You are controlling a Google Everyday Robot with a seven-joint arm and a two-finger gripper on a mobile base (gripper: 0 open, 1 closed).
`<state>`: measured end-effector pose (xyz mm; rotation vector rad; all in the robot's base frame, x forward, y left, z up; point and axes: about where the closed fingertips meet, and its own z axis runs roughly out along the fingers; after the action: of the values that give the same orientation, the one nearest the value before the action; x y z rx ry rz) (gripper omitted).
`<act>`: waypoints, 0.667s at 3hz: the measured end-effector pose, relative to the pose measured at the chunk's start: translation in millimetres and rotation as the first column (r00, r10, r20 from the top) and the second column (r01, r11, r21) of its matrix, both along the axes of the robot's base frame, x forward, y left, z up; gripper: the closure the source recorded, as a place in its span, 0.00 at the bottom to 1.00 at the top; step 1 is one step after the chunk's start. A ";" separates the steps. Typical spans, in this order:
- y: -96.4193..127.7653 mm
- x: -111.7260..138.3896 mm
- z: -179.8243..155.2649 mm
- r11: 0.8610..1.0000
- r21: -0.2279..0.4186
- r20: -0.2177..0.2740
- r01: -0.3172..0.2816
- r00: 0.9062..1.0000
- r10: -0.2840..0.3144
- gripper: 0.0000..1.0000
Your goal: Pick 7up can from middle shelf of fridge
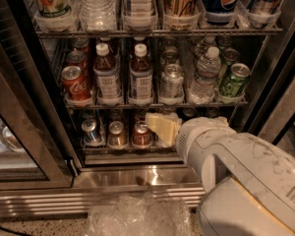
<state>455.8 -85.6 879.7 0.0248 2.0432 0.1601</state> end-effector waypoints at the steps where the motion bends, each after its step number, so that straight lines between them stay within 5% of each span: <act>1: 8.1 16.6 4.3 0.999 0.047 0.010 0.009 1.000 -0.010 0.00; 2: 25.4 44.9 -11.2 0.998 0.065 -0.004 -0.020 1.000 0.020 0.00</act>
Offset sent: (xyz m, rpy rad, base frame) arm 0.1316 0.0665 -0.0674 0.0410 -0.0406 0.0606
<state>500.6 -60.2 868.6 0.0453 2.0432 0.2395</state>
